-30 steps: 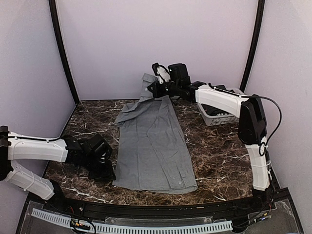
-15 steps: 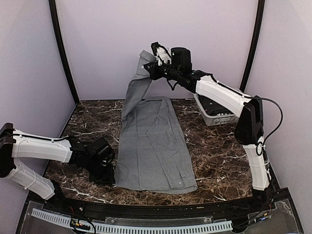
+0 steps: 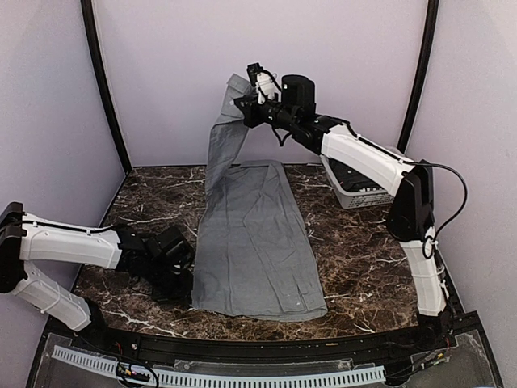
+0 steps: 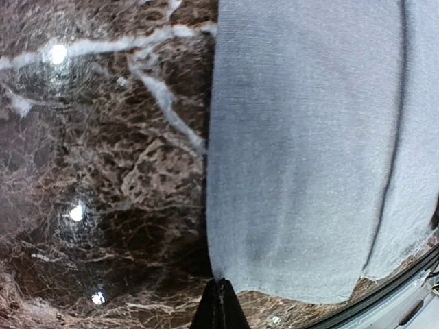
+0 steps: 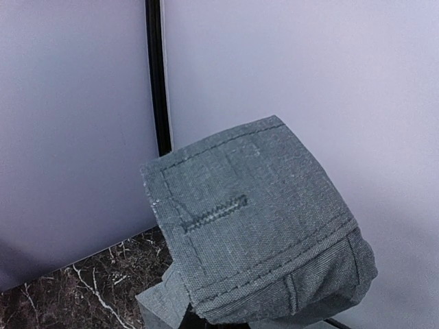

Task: Fold and stack the long sleeve shirts
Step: Pick up the shirt from the center of the board, then fold the 1/3-folded shirt at the center of the board.

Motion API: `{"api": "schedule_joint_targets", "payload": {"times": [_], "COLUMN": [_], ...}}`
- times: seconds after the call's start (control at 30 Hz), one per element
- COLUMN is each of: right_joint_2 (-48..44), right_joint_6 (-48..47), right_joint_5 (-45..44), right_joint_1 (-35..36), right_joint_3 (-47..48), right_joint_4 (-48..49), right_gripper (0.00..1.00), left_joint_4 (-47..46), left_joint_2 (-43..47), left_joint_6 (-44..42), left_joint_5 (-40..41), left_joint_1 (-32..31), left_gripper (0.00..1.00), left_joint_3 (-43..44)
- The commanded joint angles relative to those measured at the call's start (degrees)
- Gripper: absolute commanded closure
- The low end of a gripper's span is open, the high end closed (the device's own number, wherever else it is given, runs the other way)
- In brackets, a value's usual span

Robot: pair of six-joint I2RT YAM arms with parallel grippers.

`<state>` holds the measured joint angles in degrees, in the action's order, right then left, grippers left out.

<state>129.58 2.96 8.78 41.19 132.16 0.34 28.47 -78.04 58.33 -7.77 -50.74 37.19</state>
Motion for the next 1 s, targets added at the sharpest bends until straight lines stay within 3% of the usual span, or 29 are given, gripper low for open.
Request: {"api": "schedule_joint_targets", "payload": {"times": [0.0,0.17,0.37,0.63,0.97], "right_joint_2": [0.96,0.29,-0.07,-3.47,-10.18], "right_joint_6": [-1.69,-2.01,-1.69,0.70,2.30], "right_joint_5": [-1.77,-1.58,-0.99,0.32,-0.63], "right_joint_1": [-0.55,-1.86,-4.73,-9.75,-13.46], "right_joint_3": [2.64,2.67,1.95,-4.28,-14.85], "right_joint_4": [3.44,3.66,3.48,5.59,6.83], "right_gripper": [1.00,1.00,1.00,1.00,1.00], "left_joint_4": [4.02,6.58,7.02,8.63,11.83], "left_joint_2": [3.11,4.58,1.64,-11.62,-26.64], "left_joint_6": [-0.54,-2.97,-12.09,-25.87,-34.82], "left_joint_5": [1.99,3.67,3.46,-2.36,-9.40], "left_joint_1": [-0.85,-1.54,-3.69,-6.07,-7.18], "left_gripper": [1.00,1.00,1.00,1.00,1.00], "left_joint_3": [3.32,7.15,16.77,32.82,46.44]}}
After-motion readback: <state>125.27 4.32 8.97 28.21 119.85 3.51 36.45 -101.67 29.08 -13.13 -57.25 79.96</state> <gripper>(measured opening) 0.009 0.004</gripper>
